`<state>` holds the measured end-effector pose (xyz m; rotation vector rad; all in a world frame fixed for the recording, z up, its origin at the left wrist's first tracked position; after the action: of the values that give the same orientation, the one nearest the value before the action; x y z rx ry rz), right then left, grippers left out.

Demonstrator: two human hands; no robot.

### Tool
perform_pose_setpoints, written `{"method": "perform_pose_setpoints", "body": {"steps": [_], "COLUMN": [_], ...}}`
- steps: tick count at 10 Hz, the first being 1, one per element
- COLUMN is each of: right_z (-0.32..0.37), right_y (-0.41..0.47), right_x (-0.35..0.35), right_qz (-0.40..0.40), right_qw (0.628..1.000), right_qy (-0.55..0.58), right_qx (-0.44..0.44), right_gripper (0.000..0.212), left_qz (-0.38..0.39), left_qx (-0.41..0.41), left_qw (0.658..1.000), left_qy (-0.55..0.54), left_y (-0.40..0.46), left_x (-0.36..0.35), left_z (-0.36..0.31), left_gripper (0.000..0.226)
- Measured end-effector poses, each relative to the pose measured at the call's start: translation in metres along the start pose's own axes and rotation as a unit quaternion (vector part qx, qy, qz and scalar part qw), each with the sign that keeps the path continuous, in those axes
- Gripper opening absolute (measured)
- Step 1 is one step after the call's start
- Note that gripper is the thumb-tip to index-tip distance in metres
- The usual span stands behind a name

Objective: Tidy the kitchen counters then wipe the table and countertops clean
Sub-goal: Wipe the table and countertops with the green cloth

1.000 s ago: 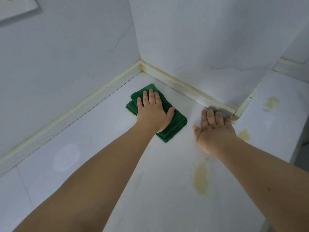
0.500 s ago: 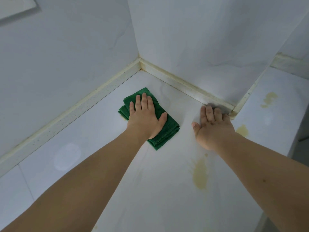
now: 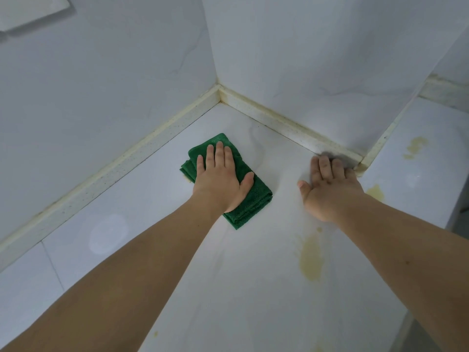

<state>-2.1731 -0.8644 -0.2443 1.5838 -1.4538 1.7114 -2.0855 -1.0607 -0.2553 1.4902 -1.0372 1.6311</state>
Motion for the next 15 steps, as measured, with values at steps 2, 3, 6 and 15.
{"method": "perform_pose_setpoints", "body": {"steps": [2,3,6,15], "right_z": [0.0,0.001,0.022,0.064], "right_y": [0.001,-0.001,-0.012,-0.027], "right_x": [0.0,0.0,0.021,0.0], "right_qz": [-0.007,0.001,0.017,0.04], "right_qw": [1.0,1.0,1.0,0.998], "right_qy": [-0.015,-0.023,-0.023,0.034], "right_qx": [-0.002,-0.001,-0.012,0.032], "right_gripper": [0.065,0.065,0.065,0.072], "left_qz": [-0.005,-0.007,0.025,0.033], "left_qx": [0.004,0.009,0.03,0.06], "left_qw": [1.0,1.0,0.999,0.997], "left_qy": [-0.001,0.0,0.024,0.022], "left_y": [-0.009,-0.02,-0.085,-0.104], "left_x": [-0.002,-0.003,-0.008,-0.009], "left_z": [0.008,0.015,0.063,0.074], "left_gripper": [0.087,0.087,0.086,0.087]}}
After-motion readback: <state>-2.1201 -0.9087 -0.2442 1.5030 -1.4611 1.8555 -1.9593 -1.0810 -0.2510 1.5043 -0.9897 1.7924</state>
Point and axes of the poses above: each hand's wrist, its own y-axis towards the middle knuckle, its own x-axis out of the back of the hand, z = x × y, the point moved 5 cm from there along y, towards the middle knuckle, and after that the axes turned 5 degrees about -z, right-handed, at the moved point
